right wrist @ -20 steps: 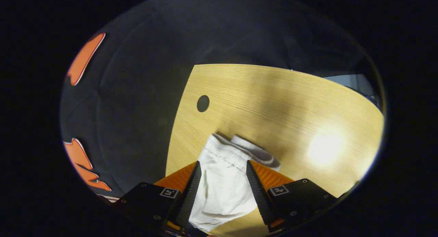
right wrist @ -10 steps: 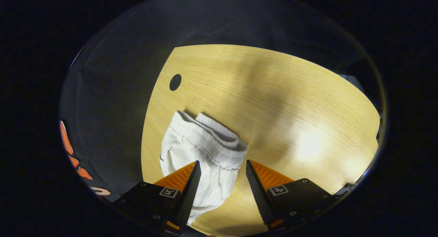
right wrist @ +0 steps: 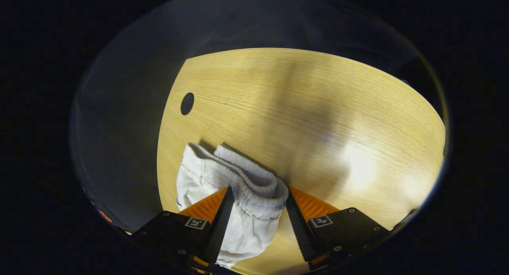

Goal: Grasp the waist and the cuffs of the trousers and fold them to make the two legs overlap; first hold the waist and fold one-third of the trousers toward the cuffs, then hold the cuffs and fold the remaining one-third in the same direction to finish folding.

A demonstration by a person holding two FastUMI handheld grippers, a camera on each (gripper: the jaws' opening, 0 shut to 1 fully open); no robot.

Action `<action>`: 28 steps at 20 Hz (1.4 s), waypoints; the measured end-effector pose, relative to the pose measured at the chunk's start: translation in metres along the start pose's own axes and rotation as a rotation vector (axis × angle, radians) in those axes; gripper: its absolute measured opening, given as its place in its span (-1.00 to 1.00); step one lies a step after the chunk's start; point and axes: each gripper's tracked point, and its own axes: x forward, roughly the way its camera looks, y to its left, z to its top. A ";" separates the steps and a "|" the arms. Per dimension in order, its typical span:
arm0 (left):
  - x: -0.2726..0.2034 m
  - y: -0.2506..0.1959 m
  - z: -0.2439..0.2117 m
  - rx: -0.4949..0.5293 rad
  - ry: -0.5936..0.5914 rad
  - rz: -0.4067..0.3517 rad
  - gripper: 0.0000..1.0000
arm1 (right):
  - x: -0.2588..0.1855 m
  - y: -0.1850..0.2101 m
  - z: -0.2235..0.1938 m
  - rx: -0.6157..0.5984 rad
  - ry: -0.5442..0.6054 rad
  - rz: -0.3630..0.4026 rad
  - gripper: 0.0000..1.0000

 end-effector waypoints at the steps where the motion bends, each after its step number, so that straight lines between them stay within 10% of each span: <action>1: -0.003 0.000 -0.004 -0.005 0.002 0.003 0.99 | -0.001 -0.003 0.003 0.017 -0.003 -0.008 0.57; 3: -0.008 0.000 -0.013 -0.025 0.002 0.008 0.99 | 0.005 -0.007 0.006 0.040 -0.016 -0.026 0.34; 6: -0.014 -0.005 -0.033 -0.070 0.013 -0.009 0.99 | 0.009 0.001 0.004 0.079 -0.038 0.020 -0.60; 8: -0.024 -0.005 -0.046 -0.077 0.016 -0.005 1.00 | 0.004 0.004 0.003 0.062 -0.056 0.045 -0.76; 15: -0.034 -0.014 -0.068 -0.078 0.028 -0.055 0.99 | -0.048 0.065 -0.001 0.007 -0.146 0.304 -0.86; 28: 0.008 0.026 -0.072 -0.155 0.130 -0.221 1.00 | -0.064 0.074 -0.007 -0.048 -0.263 0.520 -0.87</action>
